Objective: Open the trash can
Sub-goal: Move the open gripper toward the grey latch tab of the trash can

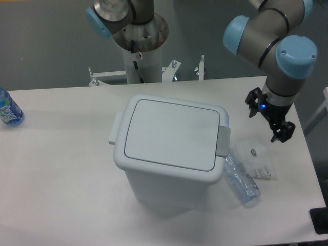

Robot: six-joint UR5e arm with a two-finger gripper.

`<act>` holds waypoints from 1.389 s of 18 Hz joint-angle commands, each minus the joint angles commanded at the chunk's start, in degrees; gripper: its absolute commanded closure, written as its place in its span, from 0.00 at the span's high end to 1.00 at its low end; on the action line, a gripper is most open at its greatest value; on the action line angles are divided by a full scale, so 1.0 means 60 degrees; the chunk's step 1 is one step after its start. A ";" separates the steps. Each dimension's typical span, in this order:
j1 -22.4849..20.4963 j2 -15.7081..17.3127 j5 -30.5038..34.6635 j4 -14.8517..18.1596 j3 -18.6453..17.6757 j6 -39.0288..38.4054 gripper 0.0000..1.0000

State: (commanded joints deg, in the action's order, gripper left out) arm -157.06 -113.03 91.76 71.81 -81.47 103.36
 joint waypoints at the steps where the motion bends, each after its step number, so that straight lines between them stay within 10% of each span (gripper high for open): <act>1: 0.0000 0.0000 0.0000 0.0000 0.0000 0.0000 1.00; 11: 0.0000 -0.0044 -0.0306 0.0059 -0.0029 -0.0058 1.00; 25: 0.0425 0.0029 -0.2197 -0.0087 0.0512 -0.4523 1.00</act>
State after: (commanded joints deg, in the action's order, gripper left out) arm -154.51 -112.85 78.58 71.28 -78.40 76.22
